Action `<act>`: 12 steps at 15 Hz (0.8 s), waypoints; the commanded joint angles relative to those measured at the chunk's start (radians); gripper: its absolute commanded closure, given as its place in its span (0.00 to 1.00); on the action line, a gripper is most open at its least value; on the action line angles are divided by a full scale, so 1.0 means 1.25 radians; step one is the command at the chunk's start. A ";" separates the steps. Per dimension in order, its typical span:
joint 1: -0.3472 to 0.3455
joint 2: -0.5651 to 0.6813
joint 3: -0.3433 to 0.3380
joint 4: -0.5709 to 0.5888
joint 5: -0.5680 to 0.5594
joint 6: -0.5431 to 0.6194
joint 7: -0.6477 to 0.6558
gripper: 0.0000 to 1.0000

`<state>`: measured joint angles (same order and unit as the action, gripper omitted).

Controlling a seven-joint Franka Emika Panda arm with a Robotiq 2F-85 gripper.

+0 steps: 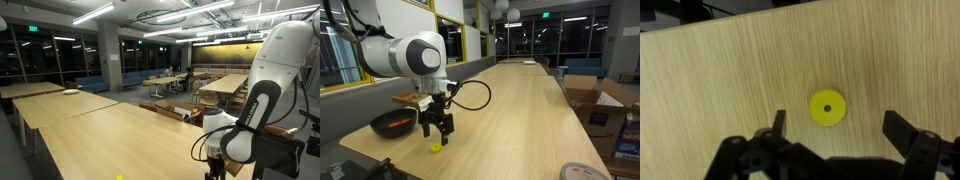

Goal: Put the objects on the right of the table in the black bowl

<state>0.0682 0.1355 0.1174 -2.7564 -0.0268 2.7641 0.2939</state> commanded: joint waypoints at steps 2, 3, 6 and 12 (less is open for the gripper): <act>-0.006 -0.017 0.005 0.001 0.103 -0.048 -0.116 0.00; -0.007 -0.016 0.006 0.002 0.120 -0.049 -0.136 0.00; -0.007 -0.010 0.004 0.002 0.141 -0.025 -0.178 0.00; -0.013 0.000 0.003 0.002 0.175 -0.032 -0.210 0.00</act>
<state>0.0639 0.1361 0.1176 -2.7556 0.1493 2.7301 0.0787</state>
